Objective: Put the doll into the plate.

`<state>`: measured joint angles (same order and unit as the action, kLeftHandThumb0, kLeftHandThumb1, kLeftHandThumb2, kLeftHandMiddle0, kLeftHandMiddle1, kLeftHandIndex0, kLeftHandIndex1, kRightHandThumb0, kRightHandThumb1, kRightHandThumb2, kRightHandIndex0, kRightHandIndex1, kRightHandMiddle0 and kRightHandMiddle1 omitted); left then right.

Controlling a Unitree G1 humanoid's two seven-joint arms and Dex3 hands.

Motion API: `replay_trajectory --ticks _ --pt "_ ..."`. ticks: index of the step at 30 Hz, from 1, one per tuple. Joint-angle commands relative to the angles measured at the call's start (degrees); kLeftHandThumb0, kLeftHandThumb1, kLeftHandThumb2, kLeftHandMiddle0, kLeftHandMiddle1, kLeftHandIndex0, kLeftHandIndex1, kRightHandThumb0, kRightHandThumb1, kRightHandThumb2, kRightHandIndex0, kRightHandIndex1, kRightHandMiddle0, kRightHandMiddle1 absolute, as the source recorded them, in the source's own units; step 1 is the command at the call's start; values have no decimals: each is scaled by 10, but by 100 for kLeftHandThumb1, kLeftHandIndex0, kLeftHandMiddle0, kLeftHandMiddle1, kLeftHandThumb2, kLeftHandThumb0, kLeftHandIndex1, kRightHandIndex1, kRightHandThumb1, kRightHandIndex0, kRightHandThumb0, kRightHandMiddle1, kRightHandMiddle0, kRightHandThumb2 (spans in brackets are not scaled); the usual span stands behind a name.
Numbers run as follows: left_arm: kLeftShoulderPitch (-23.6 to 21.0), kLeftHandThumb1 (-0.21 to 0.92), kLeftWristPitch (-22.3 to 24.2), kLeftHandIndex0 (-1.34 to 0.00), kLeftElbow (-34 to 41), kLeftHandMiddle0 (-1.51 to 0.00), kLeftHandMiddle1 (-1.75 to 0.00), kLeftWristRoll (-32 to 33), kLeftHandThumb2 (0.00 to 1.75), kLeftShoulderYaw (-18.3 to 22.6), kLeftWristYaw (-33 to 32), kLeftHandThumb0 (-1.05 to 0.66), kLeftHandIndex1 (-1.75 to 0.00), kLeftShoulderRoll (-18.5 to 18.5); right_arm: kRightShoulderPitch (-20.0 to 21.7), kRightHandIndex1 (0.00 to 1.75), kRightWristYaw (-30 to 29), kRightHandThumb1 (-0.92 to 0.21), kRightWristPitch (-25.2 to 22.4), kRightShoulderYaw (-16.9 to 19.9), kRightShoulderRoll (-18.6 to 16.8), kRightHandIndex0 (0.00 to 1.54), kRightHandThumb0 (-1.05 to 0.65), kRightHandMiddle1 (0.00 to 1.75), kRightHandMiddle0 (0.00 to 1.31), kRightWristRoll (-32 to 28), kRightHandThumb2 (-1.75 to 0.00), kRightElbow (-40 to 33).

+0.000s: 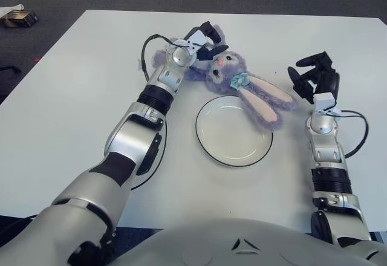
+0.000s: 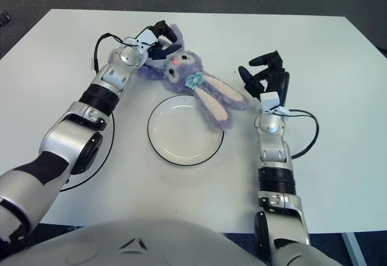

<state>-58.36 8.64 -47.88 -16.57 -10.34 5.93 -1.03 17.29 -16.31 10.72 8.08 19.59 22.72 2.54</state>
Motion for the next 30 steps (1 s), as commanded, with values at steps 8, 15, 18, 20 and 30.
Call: replay_trajectory --ticks 8,15,18,20,30 --pt "-18 92 21 -22 -90 -23 -162 28 45 24 -15 -1 -161 23 36 147 17 -92 -49 -29 33 52 -4 133 39 95 -27 -82" --pt "-31 92 10 -22 -122 -23 -163 33 45 28 -24 -1 -161 24 60 148 24 -92 -46 -55 71 43 -1 148 28 159 -34 -73" --pt "-35 92 5 -22 -131 -22 -163 35 45 29 -26 -1 -162 25 65 148 36 -92 -40 -66 85 40 -1 153 25 170 -37 -74" --pt "-38 92 8 -21 -138 -22 -164 41 46 37 -30 -1 -162 27 74 149 66 -92 -38 -85 90 39 -1 154 23 172 -38 -86" --pt "-65 92 29 -18 -171 -19 -166 79 48 80 -46 -1 -165 39 93 97 176 -92 -76 -144 86 38 -31 164 27 178 -43 -112"
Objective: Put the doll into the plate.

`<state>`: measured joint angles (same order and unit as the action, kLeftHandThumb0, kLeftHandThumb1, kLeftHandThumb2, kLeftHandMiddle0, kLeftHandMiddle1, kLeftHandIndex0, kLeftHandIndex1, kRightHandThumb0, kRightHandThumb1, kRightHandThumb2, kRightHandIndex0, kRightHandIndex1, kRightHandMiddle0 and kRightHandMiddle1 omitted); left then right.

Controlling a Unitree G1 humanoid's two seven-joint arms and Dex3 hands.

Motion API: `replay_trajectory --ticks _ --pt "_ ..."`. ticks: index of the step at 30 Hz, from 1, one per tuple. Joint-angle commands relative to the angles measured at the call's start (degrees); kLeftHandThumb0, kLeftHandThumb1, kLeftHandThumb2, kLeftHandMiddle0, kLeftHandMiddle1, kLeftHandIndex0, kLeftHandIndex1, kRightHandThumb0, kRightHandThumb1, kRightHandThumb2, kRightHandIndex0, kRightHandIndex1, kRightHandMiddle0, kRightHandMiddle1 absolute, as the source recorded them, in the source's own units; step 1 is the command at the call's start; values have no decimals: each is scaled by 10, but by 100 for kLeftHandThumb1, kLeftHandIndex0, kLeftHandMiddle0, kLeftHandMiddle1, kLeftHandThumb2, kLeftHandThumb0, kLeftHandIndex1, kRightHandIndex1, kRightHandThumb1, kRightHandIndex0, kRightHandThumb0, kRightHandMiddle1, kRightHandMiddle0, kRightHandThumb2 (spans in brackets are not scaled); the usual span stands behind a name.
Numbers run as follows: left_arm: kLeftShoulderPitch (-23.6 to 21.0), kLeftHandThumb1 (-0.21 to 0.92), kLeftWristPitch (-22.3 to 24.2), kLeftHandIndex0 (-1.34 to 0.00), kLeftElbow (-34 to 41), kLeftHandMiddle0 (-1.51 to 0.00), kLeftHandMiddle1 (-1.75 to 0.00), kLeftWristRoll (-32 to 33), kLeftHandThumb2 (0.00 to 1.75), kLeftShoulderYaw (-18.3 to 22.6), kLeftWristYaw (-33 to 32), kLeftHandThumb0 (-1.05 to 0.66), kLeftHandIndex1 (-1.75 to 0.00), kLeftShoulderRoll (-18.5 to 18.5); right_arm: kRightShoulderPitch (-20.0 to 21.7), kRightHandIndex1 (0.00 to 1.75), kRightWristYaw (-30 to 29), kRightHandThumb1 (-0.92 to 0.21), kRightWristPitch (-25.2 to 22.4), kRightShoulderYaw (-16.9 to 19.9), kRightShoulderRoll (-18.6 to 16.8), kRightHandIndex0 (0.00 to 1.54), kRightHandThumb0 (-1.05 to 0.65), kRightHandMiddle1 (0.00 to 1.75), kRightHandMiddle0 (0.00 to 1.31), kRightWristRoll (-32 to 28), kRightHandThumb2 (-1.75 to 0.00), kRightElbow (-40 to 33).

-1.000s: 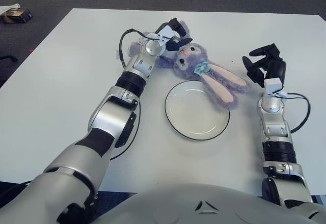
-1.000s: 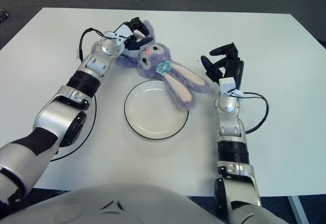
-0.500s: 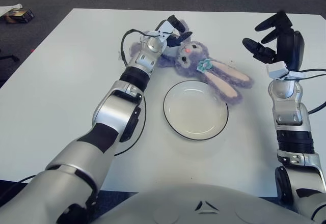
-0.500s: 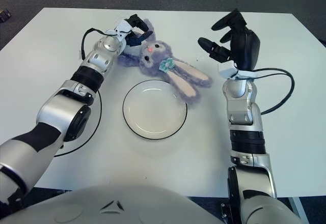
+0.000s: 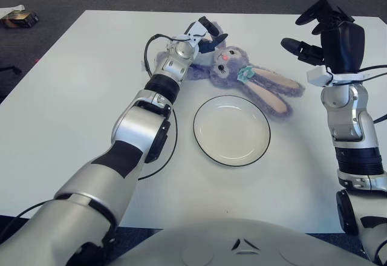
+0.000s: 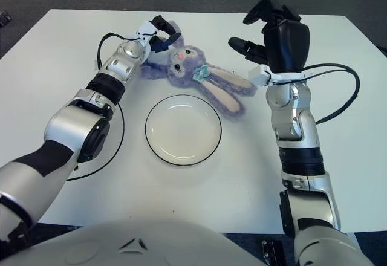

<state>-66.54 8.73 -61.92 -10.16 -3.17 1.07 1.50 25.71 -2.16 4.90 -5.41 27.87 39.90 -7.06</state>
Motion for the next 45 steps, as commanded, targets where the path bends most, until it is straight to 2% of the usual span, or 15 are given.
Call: replay_trajectory --ticks 1,3,7,8,9,12,16,19,26,32,34,36,41,45 --pt "12 92 31 -19 -35 -19 -166 18 48 12 0 -1 -165 15 9 92 60 -92 -28 -17 4 38 -31 165 26 4 -44 -23" --pt "4 92 34 -19 -41 -20 -166 22 48 17 -4 -1 -164 17 11 72 103 -92 -49 -27 6 41 -34 167 25 1 -46 -33" --pt "-4 92 34 -20 -48 -20 -165 24 47 20 -7 -1 -163 18 17 57 143 -92 -76 -35 3 45 -35 168 24 4 -46 -39" --pt "-7 92 36 -20 -50 -21 -165 25 47 22 -9 -1 -163 19 23 54 153 -92 -86 -41 -1 46 -38 151 24 5 -43 -31" --pt "-9 92 38 -20 -51 -21 -165 26 47 24 -11 -1 -163 20 32 46 162 -92 -94 -46 -6 49 -42 118 27 5 -39 -18" --pt "-15 92 44 -21 -52 -21 -165 32 47 31 -19 -1 -162 22 48 27 172 -92 -107 -54 -14 55 -47 69 34 2 -31 7" --pt "-17 92 47 -21 -48 -21 -165 43 46 41 -27 -1 -162 25 60 13 182 -92 -117 -56 -16 59 -50 43 36 -7 -27 27" --pt "-16 92 47 -22 -40 -22 -164 50 46 47 -29 -1 -162 24 71 9 193 -92 -123 -59 -16 60 -52 35 35 -12 -27 48" --pt "-14 91 48 -21 -20 -21 -166 53 49 43 -20 -1 -164 19 100 5 242 -92 -147 -72 -17 60 -57 28 33 -28 -28 93" --pt "6 92 73 -18 44 -18 -168 58 50 37 -16 -1 -166 19 118 4 264 -92 -160 -85 -17 59 -62 26 30 -29 -29 120" --pt "21 92 77 -16 72 -17 -169 65 51 39 -13 -1 -168 21 124 1 266 -92 -166 -91 -19 49 -64 25 29 -24 -29 131" --pt "28 92 83 -15 86 -16 -170 66 52 38 -13 -1 -168 21 126 1 266 -92 -168 -93 -19 45 -65 24 29 -24 -29 134" --pt "57 92 87 -14 133 -16 -170 87 52 46 -3 -1 -169 26 146 0 279 -92 -220 -112 -32 25 -69 20 22 -9 -28 164" --pt "67 92 95 -14 151 -15 -170 90 53 44 -2 -1 -169 27 156 0 273 -92 -229 -120 -35 13 -72 16 17 -8 -27 183"
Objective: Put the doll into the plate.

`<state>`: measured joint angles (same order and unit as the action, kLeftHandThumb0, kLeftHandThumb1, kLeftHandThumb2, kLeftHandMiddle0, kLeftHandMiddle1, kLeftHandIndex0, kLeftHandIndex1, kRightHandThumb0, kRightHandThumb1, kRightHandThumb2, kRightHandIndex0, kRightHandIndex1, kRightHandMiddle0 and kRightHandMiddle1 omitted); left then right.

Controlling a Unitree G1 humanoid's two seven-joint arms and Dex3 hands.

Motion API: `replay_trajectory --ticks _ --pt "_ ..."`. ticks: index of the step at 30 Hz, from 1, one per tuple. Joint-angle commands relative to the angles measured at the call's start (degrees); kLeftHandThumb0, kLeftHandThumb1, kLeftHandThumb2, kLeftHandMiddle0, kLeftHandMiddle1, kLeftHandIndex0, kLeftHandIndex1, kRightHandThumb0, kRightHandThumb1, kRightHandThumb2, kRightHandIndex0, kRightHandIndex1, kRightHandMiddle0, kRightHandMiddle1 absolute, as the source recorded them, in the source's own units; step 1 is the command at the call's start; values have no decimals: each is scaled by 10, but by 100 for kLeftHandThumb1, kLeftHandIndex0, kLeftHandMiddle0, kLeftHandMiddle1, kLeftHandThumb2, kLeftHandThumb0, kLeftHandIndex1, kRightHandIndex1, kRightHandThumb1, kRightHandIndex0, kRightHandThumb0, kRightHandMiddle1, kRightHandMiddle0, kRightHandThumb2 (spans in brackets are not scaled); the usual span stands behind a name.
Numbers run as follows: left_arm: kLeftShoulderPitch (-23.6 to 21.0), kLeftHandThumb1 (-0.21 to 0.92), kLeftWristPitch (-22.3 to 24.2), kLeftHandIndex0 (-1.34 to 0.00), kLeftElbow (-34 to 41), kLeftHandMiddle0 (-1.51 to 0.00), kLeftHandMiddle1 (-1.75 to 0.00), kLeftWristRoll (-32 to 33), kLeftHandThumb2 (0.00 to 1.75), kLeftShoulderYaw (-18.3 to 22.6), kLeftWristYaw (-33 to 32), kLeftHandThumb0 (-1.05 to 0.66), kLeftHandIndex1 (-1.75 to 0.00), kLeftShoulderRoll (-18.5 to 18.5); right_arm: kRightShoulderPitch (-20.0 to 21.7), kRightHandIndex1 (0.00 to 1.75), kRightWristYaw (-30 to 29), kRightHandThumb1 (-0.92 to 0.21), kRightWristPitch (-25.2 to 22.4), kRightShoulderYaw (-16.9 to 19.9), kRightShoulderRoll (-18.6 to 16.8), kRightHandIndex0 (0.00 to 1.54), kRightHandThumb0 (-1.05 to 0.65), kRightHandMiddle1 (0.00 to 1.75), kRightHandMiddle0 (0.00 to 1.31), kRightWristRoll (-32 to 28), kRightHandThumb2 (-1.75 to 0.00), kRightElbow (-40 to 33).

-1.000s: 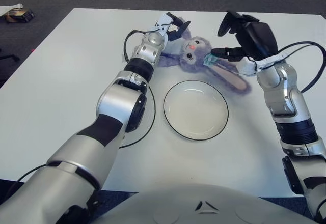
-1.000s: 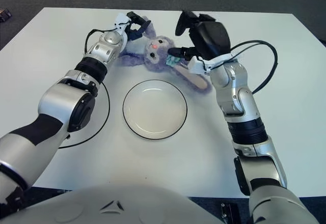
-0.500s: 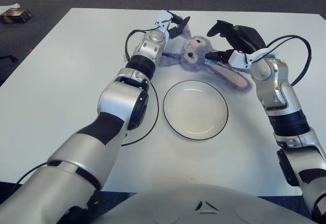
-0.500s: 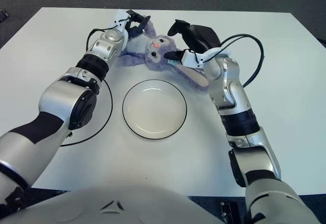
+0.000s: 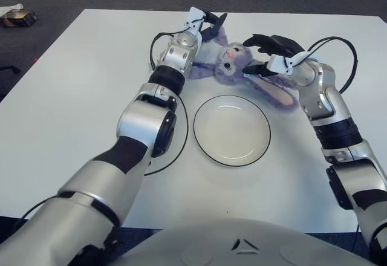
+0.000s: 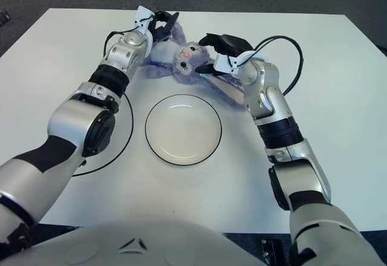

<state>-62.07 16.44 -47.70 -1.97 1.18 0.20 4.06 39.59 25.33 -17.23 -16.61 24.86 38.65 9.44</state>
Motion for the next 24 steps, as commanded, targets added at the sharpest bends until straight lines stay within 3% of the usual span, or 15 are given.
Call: replay_trajectory --ticks 1,15,24 --pt "24 92 19 -14 13 -15 -170 8 53 0 7 -1 -169 1 19 0 -4 -92 -9 -9 -6 10 -73 15 15 5 -27 22" --pt "47 92 38 -13 60 -15 -171 20 53 0 5 -1 -170 4 43 0 -34 -92 2 -23 -17 2 -76 8 9 0 -25 85" --pt "52 92 47 -13 79 -14 -171 20 54 -5 6 -1 -170 6 60 0 -49 -92 -4 -32 -45 0 -78 6 6 -7 -22 146"
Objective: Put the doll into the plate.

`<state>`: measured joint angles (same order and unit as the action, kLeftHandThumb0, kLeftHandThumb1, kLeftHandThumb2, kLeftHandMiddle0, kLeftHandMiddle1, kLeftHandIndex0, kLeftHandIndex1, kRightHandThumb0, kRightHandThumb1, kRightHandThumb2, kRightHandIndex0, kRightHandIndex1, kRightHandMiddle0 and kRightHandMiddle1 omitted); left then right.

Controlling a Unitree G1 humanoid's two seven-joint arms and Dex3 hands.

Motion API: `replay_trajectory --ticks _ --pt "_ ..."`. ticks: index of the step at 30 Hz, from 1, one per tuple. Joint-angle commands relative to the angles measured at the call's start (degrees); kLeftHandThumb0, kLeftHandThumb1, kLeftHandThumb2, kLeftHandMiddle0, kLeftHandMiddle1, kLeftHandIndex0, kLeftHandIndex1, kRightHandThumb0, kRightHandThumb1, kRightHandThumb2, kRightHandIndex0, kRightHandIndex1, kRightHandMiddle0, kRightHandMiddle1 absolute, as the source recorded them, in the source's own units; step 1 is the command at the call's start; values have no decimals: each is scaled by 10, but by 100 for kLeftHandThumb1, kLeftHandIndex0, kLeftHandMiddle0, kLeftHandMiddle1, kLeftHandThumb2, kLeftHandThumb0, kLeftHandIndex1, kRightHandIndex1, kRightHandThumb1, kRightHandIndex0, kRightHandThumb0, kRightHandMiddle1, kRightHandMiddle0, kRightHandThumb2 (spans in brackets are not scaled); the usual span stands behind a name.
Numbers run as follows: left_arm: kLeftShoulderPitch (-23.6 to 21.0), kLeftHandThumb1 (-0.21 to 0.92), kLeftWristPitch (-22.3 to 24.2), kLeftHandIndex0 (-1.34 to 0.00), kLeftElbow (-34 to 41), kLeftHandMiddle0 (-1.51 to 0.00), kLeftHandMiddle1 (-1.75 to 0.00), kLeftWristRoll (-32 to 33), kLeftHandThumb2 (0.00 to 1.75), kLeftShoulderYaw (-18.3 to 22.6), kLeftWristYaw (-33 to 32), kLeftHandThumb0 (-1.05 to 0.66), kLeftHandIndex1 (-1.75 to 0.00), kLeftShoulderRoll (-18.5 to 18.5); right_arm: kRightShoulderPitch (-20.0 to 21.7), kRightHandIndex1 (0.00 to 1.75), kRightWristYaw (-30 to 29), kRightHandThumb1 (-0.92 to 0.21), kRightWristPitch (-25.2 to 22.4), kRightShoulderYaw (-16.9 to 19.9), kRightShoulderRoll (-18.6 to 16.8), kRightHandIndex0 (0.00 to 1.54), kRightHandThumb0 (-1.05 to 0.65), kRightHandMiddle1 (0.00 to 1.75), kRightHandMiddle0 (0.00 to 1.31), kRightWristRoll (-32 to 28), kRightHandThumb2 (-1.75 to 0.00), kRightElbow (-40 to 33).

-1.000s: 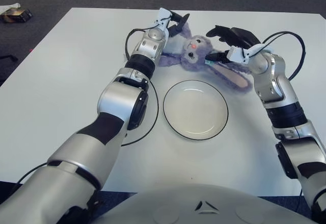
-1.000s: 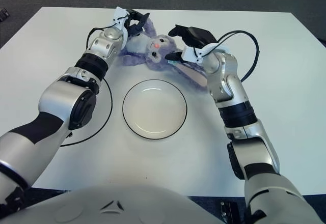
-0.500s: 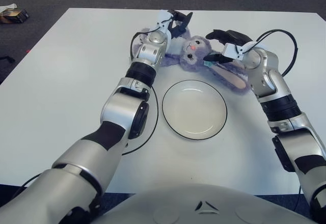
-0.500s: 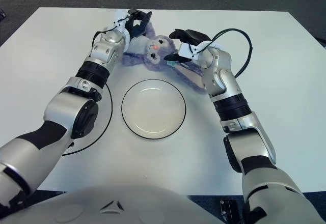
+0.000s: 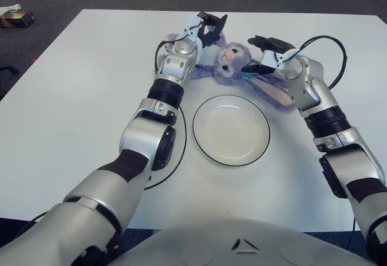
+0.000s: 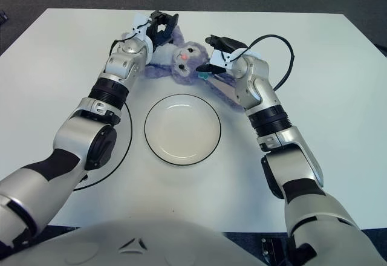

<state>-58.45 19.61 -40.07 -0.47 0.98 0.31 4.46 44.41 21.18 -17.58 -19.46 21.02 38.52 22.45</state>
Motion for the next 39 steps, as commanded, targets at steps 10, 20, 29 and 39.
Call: replay_trajectory --ticks 10,20,29,39 --pt "25 92 29 -13 29 -14 -171 3 54 -12 8 -1 -170 3 38 0 -26 -92 5 -12 -28 0 -80 4 4 -5 -18 72" --pt "32 92 53 -8 53 -28 -170 29 50 4 14 -1 -161 13 80 0 -55 -92 8 -32 -56 0 -81 2 2 -2 -12 168" --pt "33 92 73 -16 66 -30 -170 39 46 10 6 -1 -154 19 122 0 -12 -92 73 -96 -56 0 -88 1 0 17 -27 227" --pt "31 92 85 -20 71 -27 -174 38 46 10 -6 -1 -148 20 100 0 -26 -92 95 -37 -66 0 -87 1 0 -61 -32 230"
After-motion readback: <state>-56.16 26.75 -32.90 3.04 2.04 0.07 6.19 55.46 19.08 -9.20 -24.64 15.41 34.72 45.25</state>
